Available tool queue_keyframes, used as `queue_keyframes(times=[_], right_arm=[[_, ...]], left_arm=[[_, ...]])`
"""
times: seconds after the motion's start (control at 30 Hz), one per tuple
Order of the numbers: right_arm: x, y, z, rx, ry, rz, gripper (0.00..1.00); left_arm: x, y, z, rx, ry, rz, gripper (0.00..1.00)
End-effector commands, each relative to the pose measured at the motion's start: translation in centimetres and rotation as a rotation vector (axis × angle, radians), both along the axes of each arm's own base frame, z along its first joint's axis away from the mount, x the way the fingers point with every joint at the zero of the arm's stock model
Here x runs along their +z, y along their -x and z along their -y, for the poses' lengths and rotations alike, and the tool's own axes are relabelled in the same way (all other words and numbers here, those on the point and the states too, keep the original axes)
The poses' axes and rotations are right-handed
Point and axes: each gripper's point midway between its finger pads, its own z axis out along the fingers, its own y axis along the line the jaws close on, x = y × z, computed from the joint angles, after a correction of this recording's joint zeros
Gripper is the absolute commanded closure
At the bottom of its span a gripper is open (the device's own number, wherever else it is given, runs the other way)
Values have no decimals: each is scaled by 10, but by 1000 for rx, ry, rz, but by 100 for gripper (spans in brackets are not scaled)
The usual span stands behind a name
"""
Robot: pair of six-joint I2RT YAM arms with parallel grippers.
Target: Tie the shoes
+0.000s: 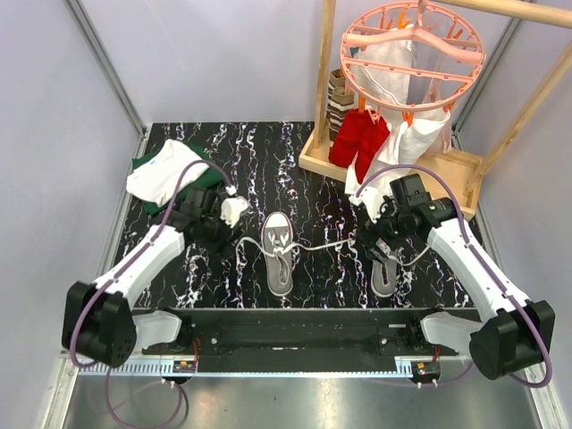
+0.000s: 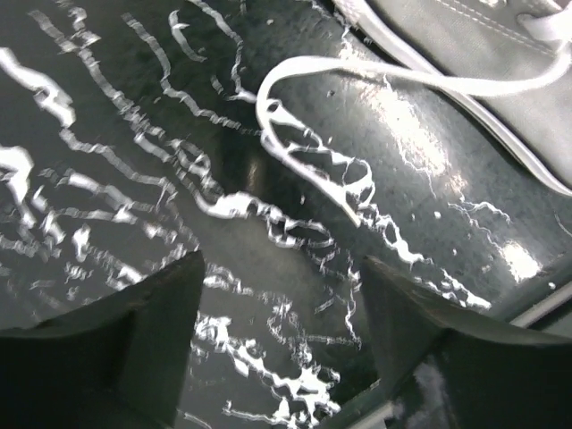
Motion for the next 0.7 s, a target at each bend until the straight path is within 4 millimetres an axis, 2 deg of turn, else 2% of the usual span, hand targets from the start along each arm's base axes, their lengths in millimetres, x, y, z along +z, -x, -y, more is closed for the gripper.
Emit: queue_keyframes(times=[0.0,0.13,0.27,0.37,0.53,0.67], right_arm=[[-2,-14,2,-30,28,48,0],[-6,-17,2,-40,34,43,0],[-10,-20,3,-46,38,38,0],[-12,-23,3,-58,38,45,0],[-16,-24,2,-60,38,33,0],[-19,-25,-1,-58,27,32,0]], left_arm=[[-10,-25,9,59,-24,50,34],[-20,-39,20,51,-51,44,42],[-41,-39,28,55,-54,-33,48],[-52,-38,35,60,-36,-83,50],[-64,-44,35,73,-48,-74,54],[-72,-44,34,68,-67,-91,71]])
